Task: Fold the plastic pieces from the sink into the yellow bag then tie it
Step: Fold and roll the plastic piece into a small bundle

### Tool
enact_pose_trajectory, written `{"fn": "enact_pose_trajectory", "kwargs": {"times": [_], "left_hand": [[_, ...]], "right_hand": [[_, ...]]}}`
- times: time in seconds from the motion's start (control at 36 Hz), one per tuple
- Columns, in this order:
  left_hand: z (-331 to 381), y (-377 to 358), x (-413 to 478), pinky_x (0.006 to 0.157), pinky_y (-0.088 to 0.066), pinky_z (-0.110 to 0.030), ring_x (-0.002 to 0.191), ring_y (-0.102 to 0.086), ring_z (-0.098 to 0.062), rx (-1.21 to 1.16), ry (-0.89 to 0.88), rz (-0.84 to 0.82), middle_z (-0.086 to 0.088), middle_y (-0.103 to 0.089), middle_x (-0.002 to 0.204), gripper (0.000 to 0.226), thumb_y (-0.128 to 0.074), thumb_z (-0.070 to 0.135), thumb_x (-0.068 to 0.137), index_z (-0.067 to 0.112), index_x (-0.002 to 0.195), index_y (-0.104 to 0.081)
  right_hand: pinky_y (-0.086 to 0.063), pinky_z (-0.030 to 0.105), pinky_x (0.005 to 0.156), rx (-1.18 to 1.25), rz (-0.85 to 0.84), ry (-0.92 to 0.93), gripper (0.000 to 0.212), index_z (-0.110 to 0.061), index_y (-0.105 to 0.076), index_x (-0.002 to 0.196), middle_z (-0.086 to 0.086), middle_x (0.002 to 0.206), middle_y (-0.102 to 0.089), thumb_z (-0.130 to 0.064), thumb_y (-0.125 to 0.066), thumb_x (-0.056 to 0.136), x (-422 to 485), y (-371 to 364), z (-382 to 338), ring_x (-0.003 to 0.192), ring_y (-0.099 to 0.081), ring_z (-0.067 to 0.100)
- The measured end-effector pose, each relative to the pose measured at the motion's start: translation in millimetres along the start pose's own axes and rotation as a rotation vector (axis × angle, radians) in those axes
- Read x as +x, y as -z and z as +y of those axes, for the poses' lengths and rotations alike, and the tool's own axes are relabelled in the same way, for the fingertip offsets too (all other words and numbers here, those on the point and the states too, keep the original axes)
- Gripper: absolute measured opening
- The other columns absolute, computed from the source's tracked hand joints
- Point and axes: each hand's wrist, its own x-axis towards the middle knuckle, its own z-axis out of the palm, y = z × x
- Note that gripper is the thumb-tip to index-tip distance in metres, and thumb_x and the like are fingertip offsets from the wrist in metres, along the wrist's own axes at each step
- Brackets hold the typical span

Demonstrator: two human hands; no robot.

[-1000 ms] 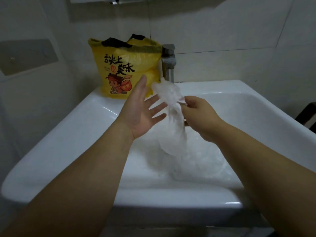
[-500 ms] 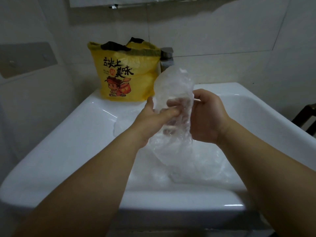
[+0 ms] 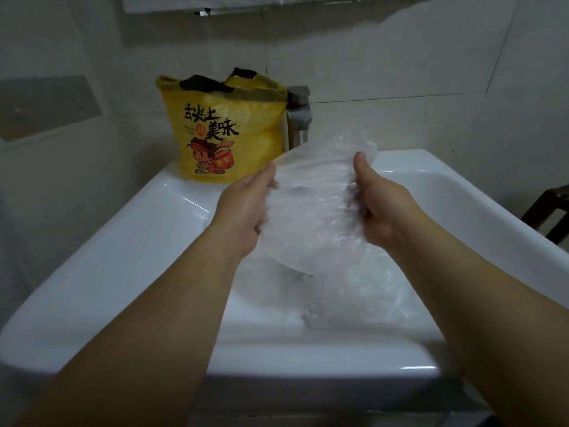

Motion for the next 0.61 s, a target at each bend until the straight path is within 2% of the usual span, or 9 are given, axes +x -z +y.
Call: {"fn": "enact_pose_trajectory", "kwargs": {"times": [0.11, 0.22, 0.33, 0.36, 0.42, 0.44, 0.47, 0.53, 0.61], "left_hand": [[2, 5, 4, 0.086, -0.050, -0.030, 0.081, -0.058, -0.015, -0.153, 0.010, 0.028, 0.000, -0.059, 0.083, 0.035, -0.065, 0.043, 0.089, 0.023, 0.061, -0.072], [10, 8, 2, 0.043, -0.046, -0.016, 0.040, -0.050, 0.001, -0.368, 0.104, 0.014, 0.011, -0.052, 0.052, 0.024, -0.064, 0.030, 0.092, 0.019, 0.070, -0.060], [14, 17, 1, 0.033, -0.025, -0.012, 0.035, -0.033, -0.001, -0.247, 0.160, 0.093, 0.012, -0.040, 0.053, 0.024, -0.071, 0.035, 0.085, 0.024, 0.071, -0.056], [12, 20, 4, 0.037, -0.034, -0.011, 0.040, -0.043, 0.000, -0.261, 0.158, 0.090, 0.009, -0.052, 0.058, 0.020, -0.072, 0.033, 0.085, 0.022, 0.075, -0.059], [9, 25, 7, 0.075, -0.057, -0.024, 0.078, -0.067, -0.009, -0.239, 0.173, -0.005, -0.005, -0.073, 0.099, 0.030, -0.075, 0.041, 0.081, 0.019, 0.099, -0.066], [8, 28, 6, 0.089, -0.055, -0.036, 0.095, -0.067, -0.018, -0.193, 0.204, -0.058, -0.008, -0.068, 0.115, 0.043, -0.076, 0.050, 0.077, 0.024, 0.109, -0.064], [7, 29, 4, 0.089, -0.053, -0.041, 0.099, -0.065, -0.022, -0.134, 0.235, -0.098, -0.007, -0.065, 0.115, 0.051, -0.074, 0.057, 0.073, 0.027, 0.114, -0.062], [5, 27, 1, 0.068, -0.054, -0.032, 0.078, -0.066, -0.017, -0.024, 0.286, -0.165, -0.004, -0.065, 0.099, 0.054, -0.075, 0.057, 0.071, 0.023, 0.112, -0.062], [4, 23, -1, 0.039, -0.041, -0.015, 0.046, -0.054, -0.001, 0.023, 0.225, -0.126, 0.004, -0.063, 0.069, 0.013, -0.068, 0.028, 0.087, 0.016, 0.084, -0.064]], "right_hand": [[-0.058, 0.035, 0.074, -0.091, 0.062, 0.010, 0.042, -0.008, -0.068, 0.093, 0.007, 0.092, -0.074, -0.049, -0.068, 0.083, 2, 1, 1, 0.083, -0.071, 0.023], [-0.054, 0.027, 0.057, -0.094, 0.080, -0.014, 0.038, -0.013, -0.067, 0.083, -0.001, 0.066, -0.070, -0.051, -0.071, 0.080, 5, 6, 0, 0.057, -0.067, 0.015], [-0.058, 0.037, 0.073, -0.074, 0.096, -0.071, 0.039, -0.013, -0.070, 0.095, 0.006, 0.094, -0.074, -0.050, -0.068, 0.083, 6, 10, -1, 0.082, -0.071, 0.024], [-0.058, 0.039, 0.078, -0.073, 0.097, -0.075, 0.039, -0.013, -0.070, 0.095, 0.006, 0.097, -0.074, -0.050, -0.067, 0.083, 6, 11, -1, 0.086, -0.071, 0.025], [-0.057, 0.040, 0.081, -0.084, 0.098, -0.075, 0.038, -0.013, -0.070, 0.091, 0.007, 0.095, -0.074, -0.051, -0.067, 0.084, 7, 11, 0, 0.087, -0.071, 0.025], [-0.057, 0.038, 0.080, -0.092, 0.102, -0.069, 0.038, -0.013, -0.069, 0.086, 0.005, 0.089, -0.073, -0.051, -0.066, 0.084, 8, 12, 1, 0.081, -0.070, 0.023], [-0.057, 0.033, 0.073, -0.099, 0.111, -0.060, 0.037, -0.014, -0.067, 0.080, 0.003, 0.076, -0.070, -0.051, -0.066, 0.085, 8, 12, 2, 0.069, -0.067, 0.019], [-0.049, 0.024, 0.055, -0.136, 0.139, -0.059, 0.037, -0.017, -0.062, 0.073, -0.003, 0.052, -0.059, -0.052, -0.064, 0.086, 9, 11, 3, 0.046, -0.054, 0.012], [-0.048, 0.023, 0.049, -0.133, 0.151, -0.130, 0.039, -0.014, -0.061, 0.076, -0.002, 0.056, -0.061, -0.051, -0.063, 0.087, 9, 14, 1, 0.051, -0.058, 0.013]]}}
